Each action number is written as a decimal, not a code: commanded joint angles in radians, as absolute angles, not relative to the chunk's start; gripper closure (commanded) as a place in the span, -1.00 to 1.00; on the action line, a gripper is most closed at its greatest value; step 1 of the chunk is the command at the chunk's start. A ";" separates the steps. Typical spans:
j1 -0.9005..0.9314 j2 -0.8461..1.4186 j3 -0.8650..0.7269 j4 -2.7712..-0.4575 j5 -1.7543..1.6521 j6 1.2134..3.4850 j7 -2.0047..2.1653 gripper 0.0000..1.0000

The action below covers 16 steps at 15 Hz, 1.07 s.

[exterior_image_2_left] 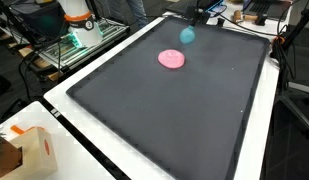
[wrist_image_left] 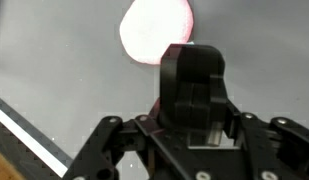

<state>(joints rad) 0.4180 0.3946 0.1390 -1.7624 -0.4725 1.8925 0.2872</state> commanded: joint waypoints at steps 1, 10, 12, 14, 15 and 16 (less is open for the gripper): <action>0.477 0.415 0.140 -1.769 -0.588 1.854 0.404 0.42; 0.615 0.518 0.159 -1.757 -0.860 1.704 0.653 0.42; 0.635 0.539 0.163 -1.755 -0.888 1.672 0.702 0.42; 0.648 0.557 0.168 -1.750 -0.900 1.647 0.743 0.42; 0.651 0.561 0.171 -1.750 -0.899 1.642 0.760 0.42; 0.652 0.564 0.175 -1.749 -0.895 1.640 0.772 0.42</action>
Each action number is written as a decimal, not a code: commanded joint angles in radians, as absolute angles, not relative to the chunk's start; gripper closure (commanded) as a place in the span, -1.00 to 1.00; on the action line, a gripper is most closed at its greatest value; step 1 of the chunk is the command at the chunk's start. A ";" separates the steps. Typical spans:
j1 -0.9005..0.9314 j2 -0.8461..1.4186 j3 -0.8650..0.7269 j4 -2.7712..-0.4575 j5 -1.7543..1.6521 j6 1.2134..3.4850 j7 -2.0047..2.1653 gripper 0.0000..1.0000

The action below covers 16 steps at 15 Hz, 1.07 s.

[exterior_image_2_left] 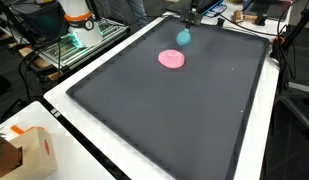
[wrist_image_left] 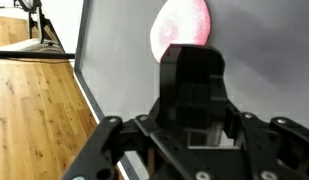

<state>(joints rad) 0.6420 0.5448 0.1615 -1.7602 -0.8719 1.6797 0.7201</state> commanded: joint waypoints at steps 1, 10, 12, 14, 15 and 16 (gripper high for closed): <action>0.655 0.568 0.178 -1.750 -0.892 1.638 0.783 0.42; 0.653 0.573 0.193 -1.759 -0.877 1.642 0.831 0.42; 0.649 0.572 0.196 -1.762 -0.870 1.646 0.827 0.42; 0.644 0.569 0.200 -1.765 -0.865 1.657 0.822 0.42; 0.644 0.566 0.201 -1.766 -0.867 1.663 0.825 0.42; 0.643 0.564 0.201 -1.768 -0.872 1.671 0.830 0.42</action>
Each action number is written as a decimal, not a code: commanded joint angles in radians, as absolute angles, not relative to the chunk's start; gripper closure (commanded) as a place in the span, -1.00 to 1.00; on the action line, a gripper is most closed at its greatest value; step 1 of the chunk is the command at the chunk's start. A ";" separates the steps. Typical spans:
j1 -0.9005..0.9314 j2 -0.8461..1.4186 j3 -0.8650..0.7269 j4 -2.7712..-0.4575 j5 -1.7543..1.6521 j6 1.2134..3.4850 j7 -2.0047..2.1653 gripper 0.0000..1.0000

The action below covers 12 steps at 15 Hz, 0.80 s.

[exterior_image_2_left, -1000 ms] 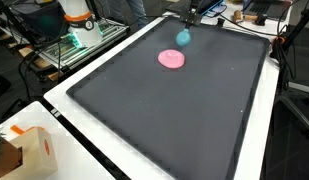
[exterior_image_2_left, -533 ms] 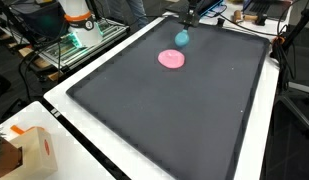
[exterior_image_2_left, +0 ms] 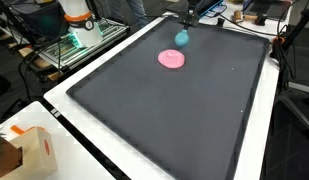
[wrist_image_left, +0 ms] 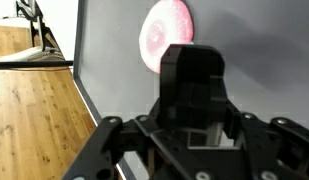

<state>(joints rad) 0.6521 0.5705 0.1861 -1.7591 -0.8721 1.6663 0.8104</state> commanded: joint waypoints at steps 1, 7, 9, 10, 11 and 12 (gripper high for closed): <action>0.643 0.564 0.202 -1.768 -0.872 1.673 0.830 0.42; 0.630 0.550 0.203 -1.772 -0.871 1.688 0.821 0.42; 0.614 0.528 0.206 -1.781 -0.864 1.707 0.806 0.42; 0.605 0.516 0.207 -1.786 -0.861 1.716 0.803 0.42; 0.593 0.498 0.209 -1.794 -0.855 1.728 0.797 0.42; 0.577 0.478 0.212 -1.803 -0.845 1.744 0.785 0.42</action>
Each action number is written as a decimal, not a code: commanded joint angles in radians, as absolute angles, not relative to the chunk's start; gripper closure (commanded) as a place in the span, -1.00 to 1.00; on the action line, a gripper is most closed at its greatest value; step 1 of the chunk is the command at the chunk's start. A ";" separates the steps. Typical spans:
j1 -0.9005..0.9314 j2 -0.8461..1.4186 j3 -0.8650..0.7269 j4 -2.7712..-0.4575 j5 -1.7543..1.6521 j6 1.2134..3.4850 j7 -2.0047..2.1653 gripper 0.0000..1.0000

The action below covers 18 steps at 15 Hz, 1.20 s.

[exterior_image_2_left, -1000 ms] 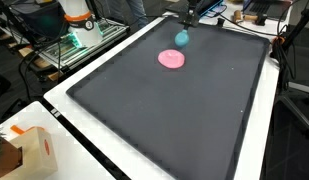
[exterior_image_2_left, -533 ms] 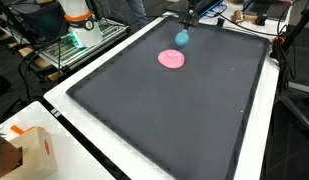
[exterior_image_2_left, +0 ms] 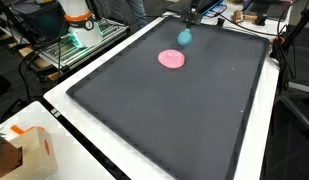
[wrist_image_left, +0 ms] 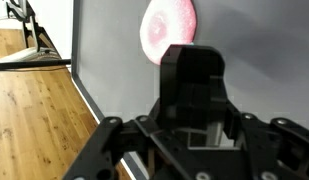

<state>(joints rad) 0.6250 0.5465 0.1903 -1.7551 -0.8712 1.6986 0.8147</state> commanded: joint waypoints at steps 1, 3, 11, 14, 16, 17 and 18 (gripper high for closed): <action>0.563 0.459 0.213 -1.810 -0.835 1.751 0.772 0.42; 0.523 0.412 0.222 -1.831 -0.805 1.779 0.735 0.42; 0.344 0.158 0.221 -1.968 -0.537 1.966 0.528 0.42; 0.290 0.079 0.201 -2.017 -0.409 2.019 0.429 0.42; 0.259 0.034 0.188 -2.046 -0.349 2.030 0.403 0.42; 0.245 0.015 0.184 -2.057 -0.319 2.032 0.388 0.42; 0.233 -0.002 0.179 -2.069 -0.296 2.032 0.382 0.42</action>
<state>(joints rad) 0.2676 0.0830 0.1899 -1.9861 -0.3780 1.9970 0.4215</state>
